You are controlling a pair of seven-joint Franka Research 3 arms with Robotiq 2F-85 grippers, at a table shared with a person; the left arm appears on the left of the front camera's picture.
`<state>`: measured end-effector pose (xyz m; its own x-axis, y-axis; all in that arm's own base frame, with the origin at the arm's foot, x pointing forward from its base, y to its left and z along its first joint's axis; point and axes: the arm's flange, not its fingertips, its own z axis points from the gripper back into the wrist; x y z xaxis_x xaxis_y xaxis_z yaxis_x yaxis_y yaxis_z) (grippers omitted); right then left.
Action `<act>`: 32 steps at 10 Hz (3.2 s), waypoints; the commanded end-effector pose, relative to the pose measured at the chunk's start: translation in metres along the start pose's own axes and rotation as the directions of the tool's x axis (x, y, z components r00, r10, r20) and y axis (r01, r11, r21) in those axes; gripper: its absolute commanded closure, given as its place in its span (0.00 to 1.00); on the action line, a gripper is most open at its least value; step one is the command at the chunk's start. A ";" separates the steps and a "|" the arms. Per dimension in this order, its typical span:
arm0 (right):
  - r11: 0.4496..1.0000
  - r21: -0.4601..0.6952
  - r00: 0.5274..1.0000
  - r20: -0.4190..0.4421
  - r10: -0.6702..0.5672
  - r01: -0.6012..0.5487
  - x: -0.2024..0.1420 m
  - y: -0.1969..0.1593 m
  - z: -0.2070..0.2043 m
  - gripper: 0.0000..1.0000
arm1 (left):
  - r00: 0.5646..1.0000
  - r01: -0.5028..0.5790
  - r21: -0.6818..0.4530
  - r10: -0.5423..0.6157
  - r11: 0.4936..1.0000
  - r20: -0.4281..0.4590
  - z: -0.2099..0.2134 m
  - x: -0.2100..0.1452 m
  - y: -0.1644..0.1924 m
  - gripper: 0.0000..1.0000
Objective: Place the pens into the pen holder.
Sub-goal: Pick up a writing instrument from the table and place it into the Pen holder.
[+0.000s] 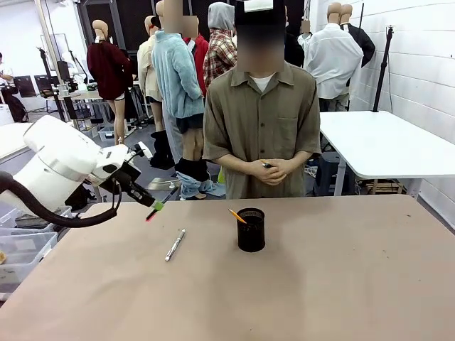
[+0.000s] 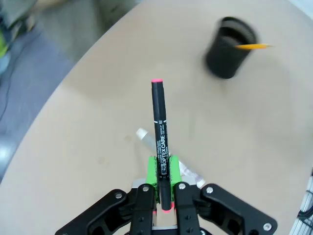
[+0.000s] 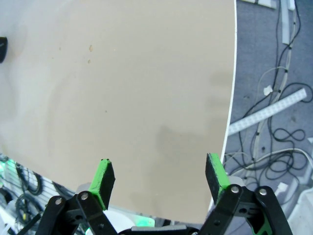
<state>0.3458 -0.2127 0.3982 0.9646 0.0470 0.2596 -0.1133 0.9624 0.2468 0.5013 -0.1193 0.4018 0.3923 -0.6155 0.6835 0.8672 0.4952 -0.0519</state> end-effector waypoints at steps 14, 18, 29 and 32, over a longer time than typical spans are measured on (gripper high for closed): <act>1.000 -0.009 1.000 -0.019 -0.007 0.007 0.000 0.001 -0.001 0.07 | 0.767 0.314 -0.201 -0.123 0.928 0.629 0.105 -0.152 -0.009 1.00; 1.000 -0.009 1.000 -0.019 -0.007 0.007 0.000 0.001 -0.001 0.07 | 0.606 0.219 -0.017 -0.123 0.976 0.786 0.163 -0.238 -0.019 1.00; 1.000 -0.009 1.000 -0.019 -0.007 0.007 0.000 0.001 -0.001 0.07 | 0.784 0.396 -0.288 -0.157 0.872 0.601 -0.048 0.062 -0.061 1.00; 1.000 -0.009 1.000 -0.019 -0.007 0.007 0.000 0.001 -0.001 0.07 | 0.693 0.454 -0.233 -0.176 0.860 0.699 -0.006 0.032 -0.078 1.00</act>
<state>0.3458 -0.2127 0.3980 0.9646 0.0468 0.2597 -0.1135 0.9621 0.2480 0.4604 -0.1933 0.4207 -0.0683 -0.1062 0.9920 0.9976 0.0076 0.0695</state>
